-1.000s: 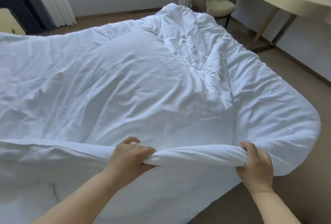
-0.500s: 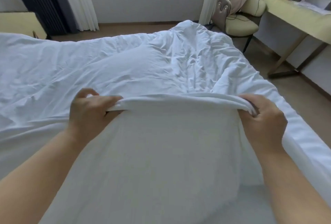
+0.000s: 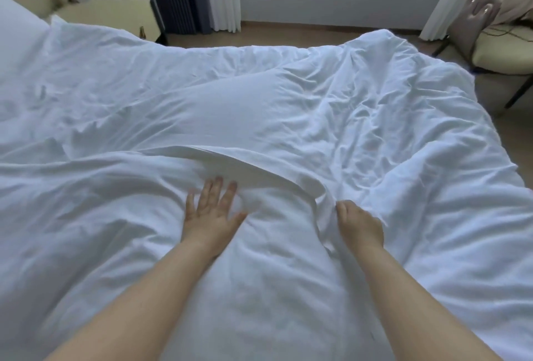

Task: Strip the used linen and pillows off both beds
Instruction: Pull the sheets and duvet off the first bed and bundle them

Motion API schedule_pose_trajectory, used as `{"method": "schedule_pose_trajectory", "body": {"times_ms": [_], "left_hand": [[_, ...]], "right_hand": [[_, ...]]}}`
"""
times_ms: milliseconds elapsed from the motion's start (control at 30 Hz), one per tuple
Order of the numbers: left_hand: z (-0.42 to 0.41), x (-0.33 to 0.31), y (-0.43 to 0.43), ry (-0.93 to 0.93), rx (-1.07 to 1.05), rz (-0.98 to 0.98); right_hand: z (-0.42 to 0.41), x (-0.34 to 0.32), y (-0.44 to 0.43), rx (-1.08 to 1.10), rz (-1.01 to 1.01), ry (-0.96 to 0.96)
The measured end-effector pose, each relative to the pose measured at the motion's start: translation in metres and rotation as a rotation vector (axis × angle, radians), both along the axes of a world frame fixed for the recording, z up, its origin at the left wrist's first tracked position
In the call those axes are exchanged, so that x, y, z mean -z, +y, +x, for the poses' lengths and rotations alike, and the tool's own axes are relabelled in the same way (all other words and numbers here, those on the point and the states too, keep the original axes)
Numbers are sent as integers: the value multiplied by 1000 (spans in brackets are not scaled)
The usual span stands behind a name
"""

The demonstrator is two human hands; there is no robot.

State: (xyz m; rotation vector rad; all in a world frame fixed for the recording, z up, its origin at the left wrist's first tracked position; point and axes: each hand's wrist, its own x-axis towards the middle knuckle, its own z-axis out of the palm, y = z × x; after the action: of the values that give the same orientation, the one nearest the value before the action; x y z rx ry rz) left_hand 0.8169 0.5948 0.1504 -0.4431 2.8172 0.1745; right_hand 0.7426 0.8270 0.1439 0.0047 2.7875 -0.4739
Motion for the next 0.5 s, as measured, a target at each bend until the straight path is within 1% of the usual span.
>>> {"method": "schedule_pose_trajectory", "body": {"times_ms": [67, 100, 167, 233, 367, 433, 500], "left_hand": [[-1, -3, 2, -1, -10, 22], [2, -3, 4, 4, -12, 21], [12, -6, 8, 10, -14, 38], [27, -9, 14, 34, 30, 51], [44, -6, 35, 105, 170, 85], [48, -7, 48, 108, 293, 54], [58, -1, 63, 100, 401, 69]], "right_hand": [[15, 0, 3, 23, -100, 40], [25, 0, 4, 12, -101, 63], [51, 2, 13, -42, -43, 47], [77, 1, 27, -47, 21, 3], [114, -3, 58, -4, 202, -59], [133, -4, 72, 52, 211, -83], [151, -3, 84, 85, 205, -120]]}}
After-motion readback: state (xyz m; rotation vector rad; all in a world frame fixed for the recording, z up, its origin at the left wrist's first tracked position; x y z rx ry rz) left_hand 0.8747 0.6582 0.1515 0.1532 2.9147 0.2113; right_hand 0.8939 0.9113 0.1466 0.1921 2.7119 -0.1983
